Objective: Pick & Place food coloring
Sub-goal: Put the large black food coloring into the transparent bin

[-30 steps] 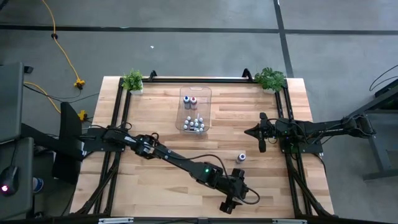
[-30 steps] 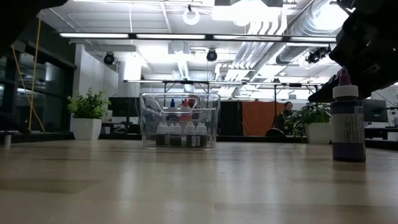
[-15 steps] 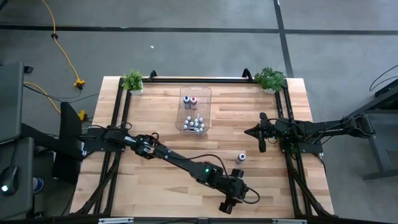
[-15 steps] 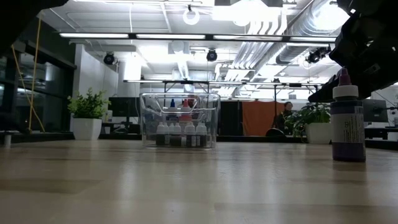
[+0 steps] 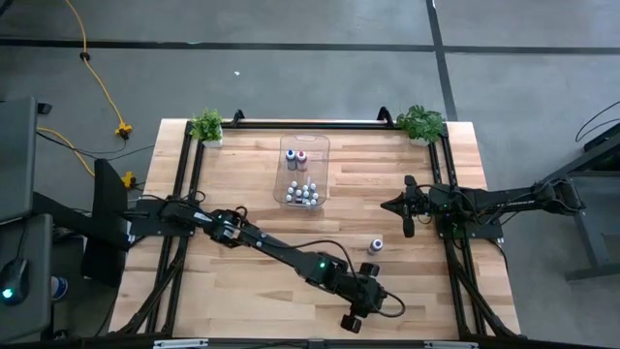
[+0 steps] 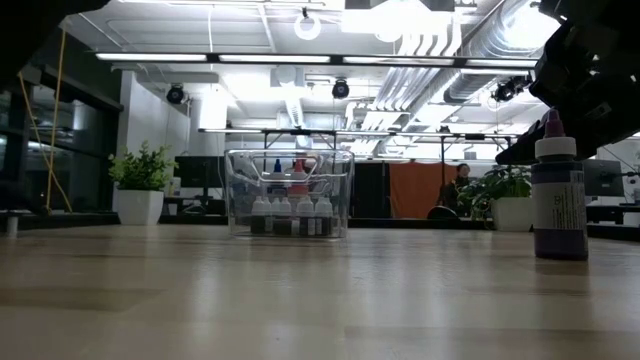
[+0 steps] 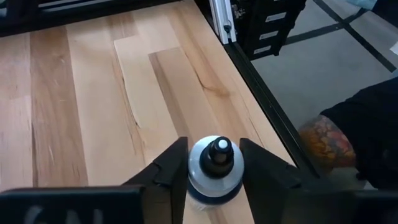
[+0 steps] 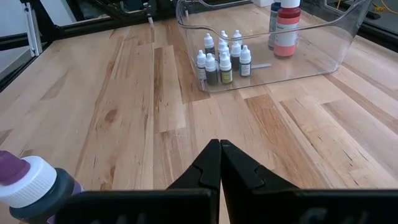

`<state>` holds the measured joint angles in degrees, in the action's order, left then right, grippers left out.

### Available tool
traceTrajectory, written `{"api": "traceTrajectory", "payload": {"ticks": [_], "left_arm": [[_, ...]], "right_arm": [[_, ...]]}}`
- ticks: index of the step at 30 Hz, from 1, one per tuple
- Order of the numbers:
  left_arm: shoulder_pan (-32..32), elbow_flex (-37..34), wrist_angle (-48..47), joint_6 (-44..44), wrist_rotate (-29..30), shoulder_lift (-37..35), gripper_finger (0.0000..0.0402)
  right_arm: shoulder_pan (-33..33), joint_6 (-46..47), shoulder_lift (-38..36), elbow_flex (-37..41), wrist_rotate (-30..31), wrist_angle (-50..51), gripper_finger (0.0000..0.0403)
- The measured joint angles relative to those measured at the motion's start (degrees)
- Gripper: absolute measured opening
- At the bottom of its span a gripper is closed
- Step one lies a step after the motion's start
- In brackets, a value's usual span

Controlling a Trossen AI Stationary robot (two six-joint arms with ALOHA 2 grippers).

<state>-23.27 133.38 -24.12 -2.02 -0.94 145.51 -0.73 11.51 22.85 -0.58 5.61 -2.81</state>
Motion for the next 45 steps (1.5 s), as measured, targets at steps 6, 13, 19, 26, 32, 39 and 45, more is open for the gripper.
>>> {"api": "traceTrajectory", "payload": {"ticks": [6,13,19,26,32,39,45], "left_arm": [[0.0,0.0,-0.2,0.0,0.0,0.0,0.0109],[0.0,0.0,-0.5,0.0,1.0,-0.1,0.0106],[-0.1,0.1,-1.5,-0.4,3.4,-0.2,0.0105],[-0.1,-0.1,-6.7,-0.3,4.5,-2.1,0.0105],[-0.1,-0.1,-12.5,0.4,5.1,-5.5,0.0104],[0.1,-0.1,-20.5,1.6,4.7,-12.7,0.0104],[2.0,0.0,-31.0,0.5,6.3,-22.5,0.0104]], "right_arm": [[0.0,0.0,0.0,0.0,0.0,0.0,0.0],[0.0,0.0,0.0,0.0,0.0,0.0,0.0],[0.0,0.0,0.0,0.0,0.0,0.0,0.0],[0.0,0.0,0.0,0.0,0.0,0.0,0.0],[0.0,0.0,0.0,0.0,0.0,0.1,0.0],[0.0,0.0,0.0,0.0,0.0,0.0,0.0],[0.0,0.0,0.0,0.0,0.0,0.0,0.0]]}}
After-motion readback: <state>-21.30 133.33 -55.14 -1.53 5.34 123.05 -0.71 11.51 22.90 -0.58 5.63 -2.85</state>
